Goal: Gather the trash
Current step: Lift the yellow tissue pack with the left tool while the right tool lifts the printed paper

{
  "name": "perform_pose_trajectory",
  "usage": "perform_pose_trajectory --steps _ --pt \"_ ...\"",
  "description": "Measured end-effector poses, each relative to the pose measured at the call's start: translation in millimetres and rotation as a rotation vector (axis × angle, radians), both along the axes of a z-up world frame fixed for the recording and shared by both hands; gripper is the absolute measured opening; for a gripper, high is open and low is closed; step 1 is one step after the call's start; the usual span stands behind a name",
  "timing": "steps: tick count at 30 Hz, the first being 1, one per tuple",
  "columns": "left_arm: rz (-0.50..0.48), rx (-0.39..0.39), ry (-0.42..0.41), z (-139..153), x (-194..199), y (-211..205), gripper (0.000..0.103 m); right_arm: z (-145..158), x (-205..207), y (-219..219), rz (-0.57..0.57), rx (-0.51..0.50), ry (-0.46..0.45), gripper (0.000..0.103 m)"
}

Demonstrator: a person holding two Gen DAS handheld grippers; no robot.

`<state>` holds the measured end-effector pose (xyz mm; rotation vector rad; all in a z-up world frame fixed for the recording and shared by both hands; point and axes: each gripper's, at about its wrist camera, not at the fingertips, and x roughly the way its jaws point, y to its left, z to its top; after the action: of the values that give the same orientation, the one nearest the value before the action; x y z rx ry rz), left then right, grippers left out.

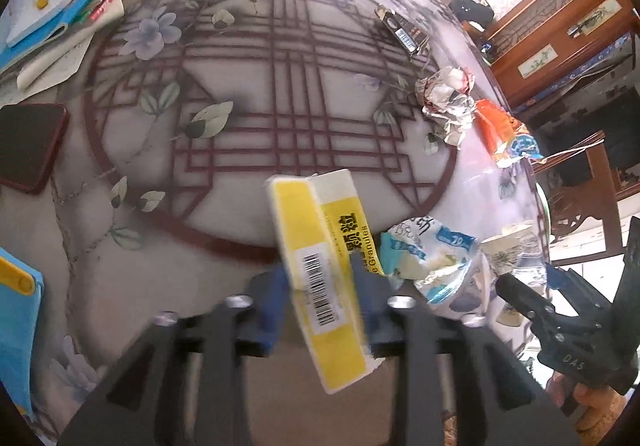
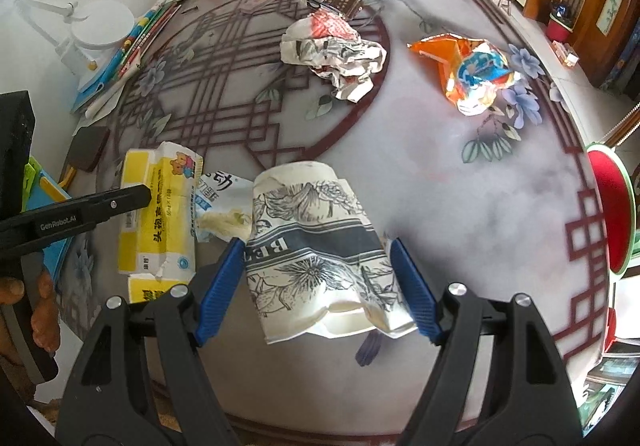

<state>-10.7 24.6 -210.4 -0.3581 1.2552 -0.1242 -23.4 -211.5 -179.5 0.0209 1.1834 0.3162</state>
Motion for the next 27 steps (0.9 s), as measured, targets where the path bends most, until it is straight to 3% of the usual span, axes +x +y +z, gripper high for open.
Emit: perform_pose_trajectory --steps 5,10,13,19,21,27 --pt "0.036 -0.005 -0.007 0.2 6.2 -7.9 0.084 -0.8 -1.4 -3.5 -0.009 0.008 0.007 0.073" --pt "0.042 0.041 0.045 -16.3 5.8 -26.0 0.088 0.0 -3.1 -1.9 0.001 0.005 0.005 0.073" --pt "0.063 0.052 0.071 -25.7 -1.3 -26.1 0.085 0.0 -4.9 -5.6 -0.007 0.007 0.002 0.073" --pt "0.05 0.056 0.044 -22.6 -6.6 -20.3 0.051 -0.3 -6.8 -15.0 -0.04 0.015 0.003 0.073" --pt "0.069 0.038 0.019 -15.2 -6.2 -14.6 0.048 3.0 -7.9 -16.4 -0.043 0.018 -0.01 0.073" --pt "0.071 0.056 -0.177 43.6 1.2 -15.7 0.048 22.1 -6.8 -28.3 -0.087 0.043 -0.106 0.073"
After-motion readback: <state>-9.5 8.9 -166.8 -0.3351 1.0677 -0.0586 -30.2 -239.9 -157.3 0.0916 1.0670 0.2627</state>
